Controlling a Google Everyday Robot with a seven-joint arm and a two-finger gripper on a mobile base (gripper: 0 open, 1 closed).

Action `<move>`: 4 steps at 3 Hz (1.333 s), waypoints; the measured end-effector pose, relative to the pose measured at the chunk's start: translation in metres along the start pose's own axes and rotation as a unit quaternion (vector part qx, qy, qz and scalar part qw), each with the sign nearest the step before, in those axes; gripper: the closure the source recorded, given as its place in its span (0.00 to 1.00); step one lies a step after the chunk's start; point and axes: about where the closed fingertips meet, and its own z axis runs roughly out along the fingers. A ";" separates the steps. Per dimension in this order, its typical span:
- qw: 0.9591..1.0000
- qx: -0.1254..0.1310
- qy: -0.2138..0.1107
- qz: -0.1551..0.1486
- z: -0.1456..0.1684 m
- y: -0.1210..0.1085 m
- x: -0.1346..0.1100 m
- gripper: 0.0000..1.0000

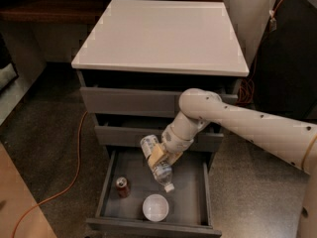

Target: Pick blue plastic bottle from bottom drawer and place on counter

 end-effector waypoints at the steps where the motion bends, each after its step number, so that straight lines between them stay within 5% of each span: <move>1: 0.999 -0.006 0.018 -0.027 -0.030 -0.026 -0.005 1.00; 3: 0.997 -0.036 0.013 -0.062 -0.113 -0.063 -0.004 1.00; 4: 0.997 -0.036 0.013 -0.062 -0.113 -0.063 -0.004 1.00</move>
Offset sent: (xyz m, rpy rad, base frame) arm -0.0065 0.0028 0.1137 -0.0158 -0.1263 0.0693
